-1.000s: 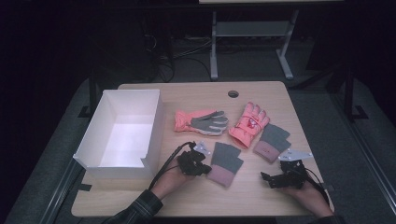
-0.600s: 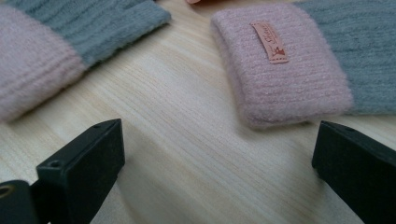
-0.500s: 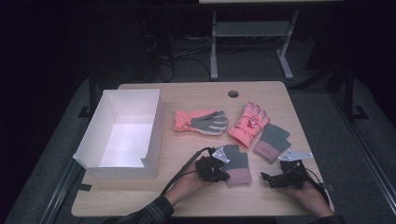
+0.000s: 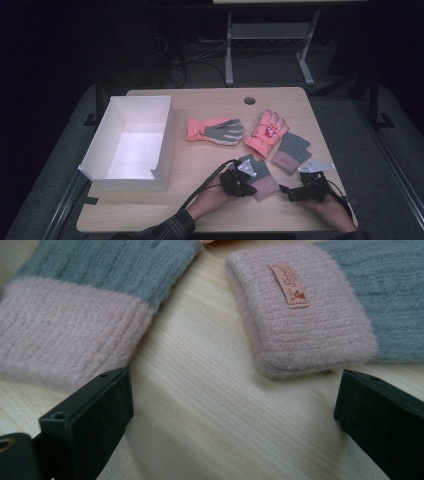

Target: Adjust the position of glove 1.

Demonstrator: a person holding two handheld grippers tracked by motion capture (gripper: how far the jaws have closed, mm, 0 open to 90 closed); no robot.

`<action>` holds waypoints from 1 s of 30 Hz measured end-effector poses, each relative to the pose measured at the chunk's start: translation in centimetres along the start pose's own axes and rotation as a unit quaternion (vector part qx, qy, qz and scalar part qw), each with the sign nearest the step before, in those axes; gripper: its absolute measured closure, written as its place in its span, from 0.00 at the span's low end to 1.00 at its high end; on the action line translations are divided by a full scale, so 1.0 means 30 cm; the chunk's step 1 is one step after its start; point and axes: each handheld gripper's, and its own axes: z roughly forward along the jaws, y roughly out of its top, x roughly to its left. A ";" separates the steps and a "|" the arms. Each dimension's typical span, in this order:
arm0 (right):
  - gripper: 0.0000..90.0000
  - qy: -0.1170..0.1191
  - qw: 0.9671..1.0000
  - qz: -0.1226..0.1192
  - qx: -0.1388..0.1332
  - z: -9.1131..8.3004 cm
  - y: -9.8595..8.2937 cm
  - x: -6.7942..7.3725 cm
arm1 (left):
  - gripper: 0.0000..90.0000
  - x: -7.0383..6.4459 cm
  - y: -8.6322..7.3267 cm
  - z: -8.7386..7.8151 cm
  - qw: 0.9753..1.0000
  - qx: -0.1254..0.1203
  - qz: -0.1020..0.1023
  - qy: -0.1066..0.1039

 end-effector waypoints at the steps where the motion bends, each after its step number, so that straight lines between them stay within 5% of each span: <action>1: 0.02 0.000 1.000 0.000 0.000 0.000 0.000 0.000 | 1.00 0.000 0.004 0.003 1.000 -0.002 0.001 0.000; 12: 0.02 0.000 1.000 0.000 0.000 0.000 0.000 0.000 | 0.91 0.024 -0.063 -0.106 0.999 -0.020 0.008 0.040; 17: 0.02 0.000 1.000 0.000 0.000 0.000 0.000 0.000 | 0.64 0.047 -0.135 -0.177 0.996 -0.030 0.012 0.082; 21: 0.02 0.000 1.000 0.001 0.000 0.000 0.000 0.001 | 0.45 0.076 -0.213 -0.227 0.993 -0.038 -0.012 0.113; 30: 0.02 0.000 1.000 0.002 0.000 0.000 0.000 0.001 | 0.20 0.104 -0.290 -0.261 0.988 -0.043 -0.028 0.146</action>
